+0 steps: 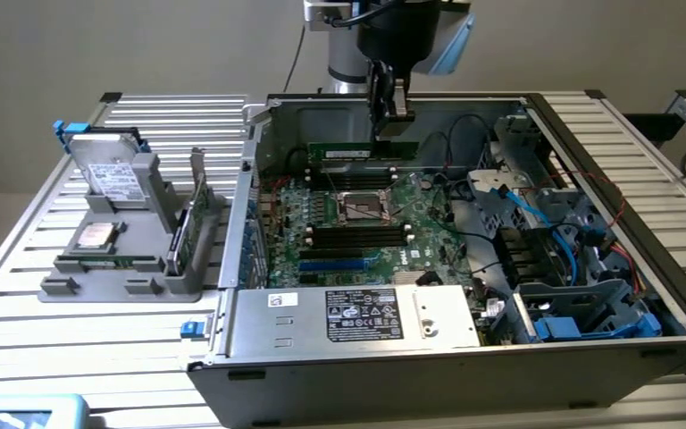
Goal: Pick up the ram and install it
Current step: 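Insert the ram into the slot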
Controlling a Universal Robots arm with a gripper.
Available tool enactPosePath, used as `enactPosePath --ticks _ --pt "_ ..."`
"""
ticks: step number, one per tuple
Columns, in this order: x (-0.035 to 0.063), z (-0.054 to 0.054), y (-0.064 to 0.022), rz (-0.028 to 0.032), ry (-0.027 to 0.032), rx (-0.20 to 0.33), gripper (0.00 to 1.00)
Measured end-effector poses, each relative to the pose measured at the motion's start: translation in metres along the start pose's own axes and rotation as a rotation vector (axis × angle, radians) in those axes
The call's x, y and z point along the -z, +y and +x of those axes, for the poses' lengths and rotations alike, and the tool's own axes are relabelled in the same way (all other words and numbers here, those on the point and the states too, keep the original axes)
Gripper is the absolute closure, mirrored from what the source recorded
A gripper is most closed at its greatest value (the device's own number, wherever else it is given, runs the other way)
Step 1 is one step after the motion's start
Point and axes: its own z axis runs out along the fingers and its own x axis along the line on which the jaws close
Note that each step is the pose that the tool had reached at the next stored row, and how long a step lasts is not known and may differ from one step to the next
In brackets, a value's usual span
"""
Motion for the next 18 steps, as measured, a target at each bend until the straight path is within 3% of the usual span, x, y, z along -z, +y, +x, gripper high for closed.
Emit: enactPosePath --ticks 18 --pt "-0.0057 0.0002 -0.0004 0.0000 -0.0011 0.000 0.86"
